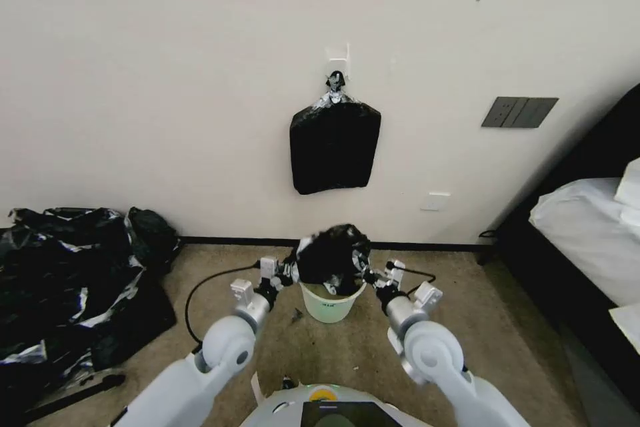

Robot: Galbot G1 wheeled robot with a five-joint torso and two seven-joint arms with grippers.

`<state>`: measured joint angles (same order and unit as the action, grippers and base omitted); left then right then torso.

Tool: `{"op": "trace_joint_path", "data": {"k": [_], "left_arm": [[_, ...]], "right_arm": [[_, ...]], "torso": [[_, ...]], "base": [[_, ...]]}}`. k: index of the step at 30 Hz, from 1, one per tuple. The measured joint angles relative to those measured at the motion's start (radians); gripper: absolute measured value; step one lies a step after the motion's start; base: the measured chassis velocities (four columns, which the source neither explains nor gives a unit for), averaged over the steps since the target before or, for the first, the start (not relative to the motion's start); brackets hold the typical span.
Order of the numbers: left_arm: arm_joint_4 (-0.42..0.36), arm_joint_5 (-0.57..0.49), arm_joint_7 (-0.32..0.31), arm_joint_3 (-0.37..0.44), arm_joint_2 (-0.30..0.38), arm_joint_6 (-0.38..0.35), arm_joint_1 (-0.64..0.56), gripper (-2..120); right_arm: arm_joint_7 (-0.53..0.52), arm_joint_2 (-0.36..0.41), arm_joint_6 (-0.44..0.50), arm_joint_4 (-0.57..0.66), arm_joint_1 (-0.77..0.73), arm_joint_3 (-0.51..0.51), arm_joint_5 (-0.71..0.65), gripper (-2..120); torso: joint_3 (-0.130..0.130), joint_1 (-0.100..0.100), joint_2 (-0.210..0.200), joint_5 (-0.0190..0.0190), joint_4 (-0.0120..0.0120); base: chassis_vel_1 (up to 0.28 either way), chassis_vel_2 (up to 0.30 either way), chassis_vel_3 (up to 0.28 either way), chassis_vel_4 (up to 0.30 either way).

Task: Place a trash bag onto the trash bin.

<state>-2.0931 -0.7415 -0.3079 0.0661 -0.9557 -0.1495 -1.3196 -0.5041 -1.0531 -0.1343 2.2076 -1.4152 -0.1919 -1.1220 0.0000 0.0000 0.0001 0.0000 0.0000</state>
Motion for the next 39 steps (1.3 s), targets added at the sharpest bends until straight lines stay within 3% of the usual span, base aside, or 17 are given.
{"op": "trace_joint_path", "data": {"k": [6,13,24,39], "left_arm": [[-0.003,0.019,-0.001,0.019,-0.012,0.015,-0.078,0],[-0.031,0.037,-0.033,0.040,-0.025,0.029,-0.175,0],[-0.002,0.065,-0.073,0.015,-0.083,0.031,-0.218,0],[0.197,0.120,-0.005,-0.022,-0.145,0.056,-0.089,0]], "right_arm": [[-0.013,0.017,0.000,0.020,-0.037,-0.010,0.029,0],[-0.071,0.087,-0.034,0.076,-0.138,-0.040,0.036,0],[-0.109,0.068,-0.099,0.071,-0.227,-0.019,0.037,0],[-0.103,0.027,-0.172,-0.115,-0.067,0.000,0.007,0]], "torso": [[0.000,0.000,0.000,0.0000,0.0003],[0.000,0.000,0.000,-0.0001,0.0000],[0.000,0.000,0.000,0.0000,-0.0002],[0.000,0.000,0.000,-0.0001,0.0000]], "base": [[0.000,0.000,0.000,0.000],[0.000,0.000,0.000,0.000],[0.000,0.000,0.000,0.000],[0.000,0.000,0.000,0.000]]}}
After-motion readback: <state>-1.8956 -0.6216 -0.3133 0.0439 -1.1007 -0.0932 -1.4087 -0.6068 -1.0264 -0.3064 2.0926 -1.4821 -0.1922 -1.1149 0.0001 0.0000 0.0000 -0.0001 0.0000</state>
